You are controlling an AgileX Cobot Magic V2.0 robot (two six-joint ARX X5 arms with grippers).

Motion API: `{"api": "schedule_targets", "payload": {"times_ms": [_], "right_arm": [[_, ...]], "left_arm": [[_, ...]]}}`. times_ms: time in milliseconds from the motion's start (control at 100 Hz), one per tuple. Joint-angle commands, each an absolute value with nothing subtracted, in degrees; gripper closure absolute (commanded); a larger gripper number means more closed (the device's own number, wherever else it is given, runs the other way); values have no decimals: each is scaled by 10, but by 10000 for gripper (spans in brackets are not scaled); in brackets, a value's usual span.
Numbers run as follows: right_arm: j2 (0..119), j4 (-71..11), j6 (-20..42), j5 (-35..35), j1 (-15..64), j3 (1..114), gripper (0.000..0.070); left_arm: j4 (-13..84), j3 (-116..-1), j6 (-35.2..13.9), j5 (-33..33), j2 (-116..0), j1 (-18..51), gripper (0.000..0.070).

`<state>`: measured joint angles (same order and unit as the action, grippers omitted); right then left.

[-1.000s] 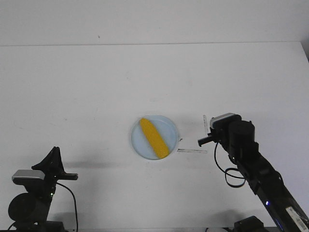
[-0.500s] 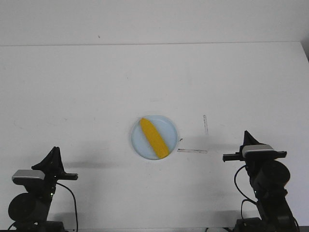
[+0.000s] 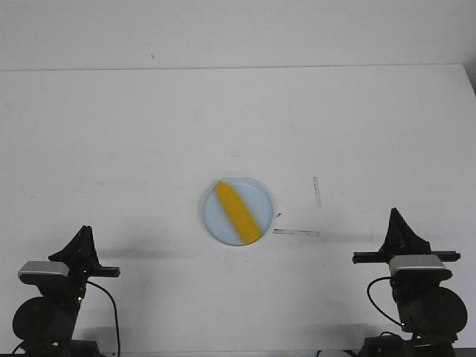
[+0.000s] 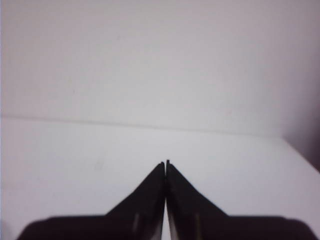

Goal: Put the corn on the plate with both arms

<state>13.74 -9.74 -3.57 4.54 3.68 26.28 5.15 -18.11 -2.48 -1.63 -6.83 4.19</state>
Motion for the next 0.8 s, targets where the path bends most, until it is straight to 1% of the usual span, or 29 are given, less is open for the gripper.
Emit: {"api": "schedule_targets", "payload": {"times_ms": [0, 390, 440, 620, 790], "right_arm": [[131, -88, -28, 47, 36, 266, 696], [123, -88, -29, 44, 36, 265, 696], [114, -99, -29, 42, 34, 263, 696], [76, -138, -30, -11, -1, 262, 696], [57, -147, -30, -11, -10, 249, 696]], "left_arm": [[45, -191, -22, -18, -69, 43, 698], [45, -191, -22, -18, -69, 43, 698], [44, -191, -22, -18, -69, 43, 698], [46, -191, -22, -18, -69, 43, 698], [46, -191, -22, -18, -69, 43, 698]]}}
